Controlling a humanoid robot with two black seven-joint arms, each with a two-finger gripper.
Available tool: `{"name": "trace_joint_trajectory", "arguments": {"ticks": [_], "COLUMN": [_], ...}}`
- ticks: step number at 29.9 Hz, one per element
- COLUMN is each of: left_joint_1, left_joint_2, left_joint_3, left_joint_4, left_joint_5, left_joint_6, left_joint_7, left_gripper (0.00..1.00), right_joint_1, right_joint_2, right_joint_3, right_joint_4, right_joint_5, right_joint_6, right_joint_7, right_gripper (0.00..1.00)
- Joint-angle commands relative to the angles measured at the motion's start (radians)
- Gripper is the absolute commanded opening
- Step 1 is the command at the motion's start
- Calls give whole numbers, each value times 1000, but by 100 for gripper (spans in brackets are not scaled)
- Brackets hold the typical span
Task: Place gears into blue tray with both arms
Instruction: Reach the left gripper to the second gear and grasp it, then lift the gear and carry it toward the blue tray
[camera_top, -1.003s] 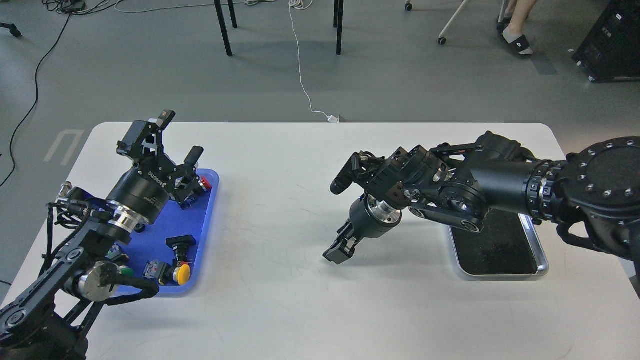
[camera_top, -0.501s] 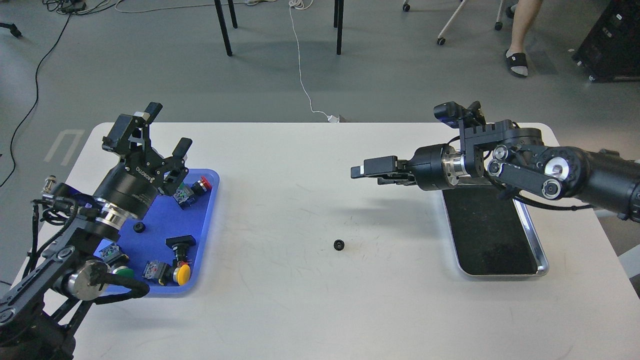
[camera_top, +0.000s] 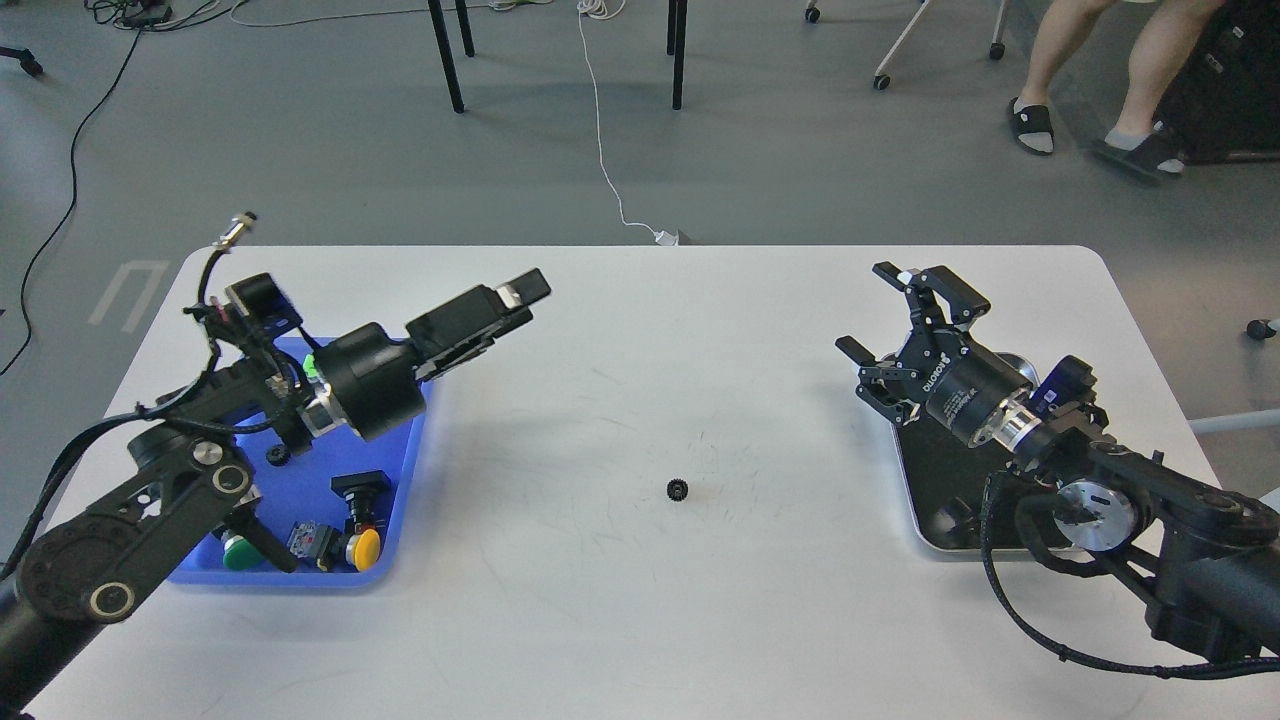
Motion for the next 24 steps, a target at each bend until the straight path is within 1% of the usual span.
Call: {"name": "trace_joint_trajectory", "arguments": {"ticks": [1,2,4,6,8,12,17,19,23,24], "left_joint_1": [-214,-258,-344,-404,-443,-469,-495,-498,-497,-497], "left_joint_2": [20,11,-60,-120,-163,-253,-331,-351,-358,-359], "left_joint_3": [277,340,475,563,623,668,735,752,773,780], "left_joint_4": [21,37,105,174,232,327,444,470,473,473], "left_joint_5": [257,317,444,550,597,597,597,597,597,597], "left_joint_6": [21,38,115,175,186,190,207,209,209,209], "left_joint_7": [0,0,0,0,0,0,0,0,0,0], "left_gripper": [98,98,98,98,97,96,93,90,80,75], "right_joint_1": [-38,-43,-52,-54,-55,-61,-60,-60,-60,-60], "right_joint_2": [-37,-45,-54,-62,-71,-88,-91,-91,-92,-92], "right_joint_3": [21,21,21,23,23,23,28,29,31,31], "right_joint_4": [4,6,9,9,13,27,29,30,30,30], "right_joint_5": [58,58,58,60,61,61,61,61,61,61], "right_joint_6": [1,1,1,1,1,1,1,1,1,1], "right_joint_7": [0,0,0,0,0,0,0,0,0,0], "right_gripper": [94,94,94,94,94,94,94,94,94,94]}}
